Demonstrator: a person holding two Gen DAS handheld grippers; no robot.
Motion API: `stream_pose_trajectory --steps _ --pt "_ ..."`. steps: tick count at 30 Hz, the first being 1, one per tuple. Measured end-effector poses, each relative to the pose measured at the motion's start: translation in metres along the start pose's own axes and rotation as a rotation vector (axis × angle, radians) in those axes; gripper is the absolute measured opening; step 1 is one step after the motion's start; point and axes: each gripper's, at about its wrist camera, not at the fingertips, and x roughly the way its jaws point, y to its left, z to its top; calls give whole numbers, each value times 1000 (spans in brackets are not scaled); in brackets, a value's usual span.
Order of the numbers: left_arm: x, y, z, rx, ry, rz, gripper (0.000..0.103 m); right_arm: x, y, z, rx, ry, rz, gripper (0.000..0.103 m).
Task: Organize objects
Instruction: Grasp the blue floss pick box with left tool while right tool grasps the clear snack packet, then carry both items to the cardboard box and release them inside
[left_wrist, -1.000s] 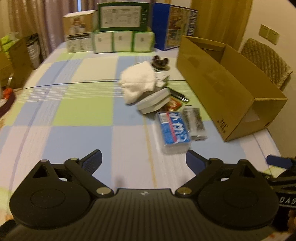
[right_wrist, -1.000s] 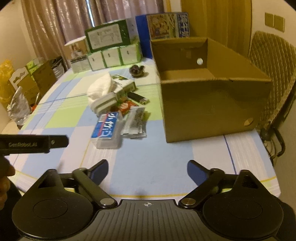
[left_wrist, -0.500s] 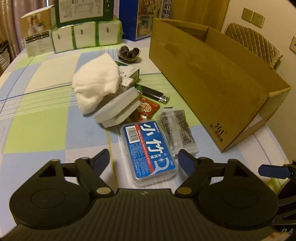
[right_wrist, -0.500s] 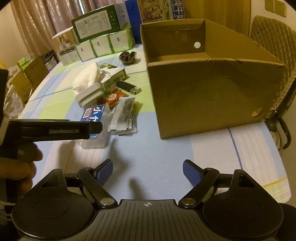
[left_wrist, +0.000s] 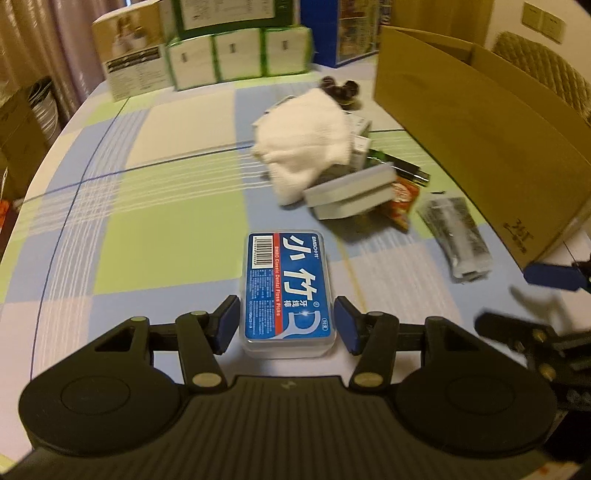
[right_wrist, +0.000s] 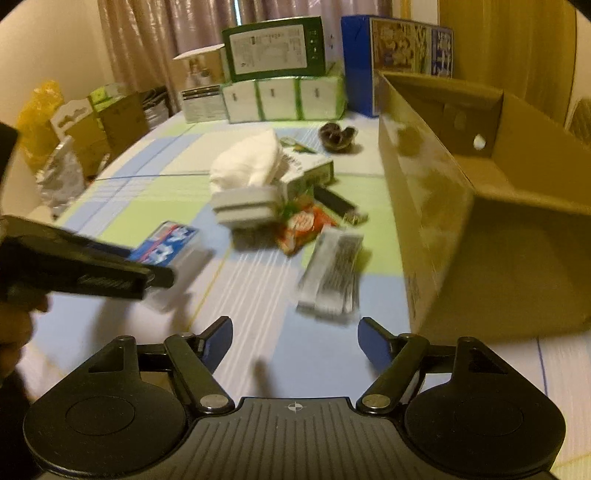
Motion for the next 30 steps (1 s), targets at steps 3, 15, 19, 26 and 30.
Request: stream_pose_trajectory --steps 3,15,19,26,30 --pt "-2 7 1 -21 -13 -7 53 19 6 7 -17 -21 -64 72" --pt "2 12 5 -38 -26 -34 60 56 -1 9 93 -29 -174 43" --pt "6 8 4 -17 -28 -45 60 47 3 4 90 -5 -134 42" --pt "14 3 6 9 -24 -26 60 50 3 5 94 -7 -123 50" --pt "21 1 7 28 -9 -5 53 51 3 6 95 -11 -118 42"
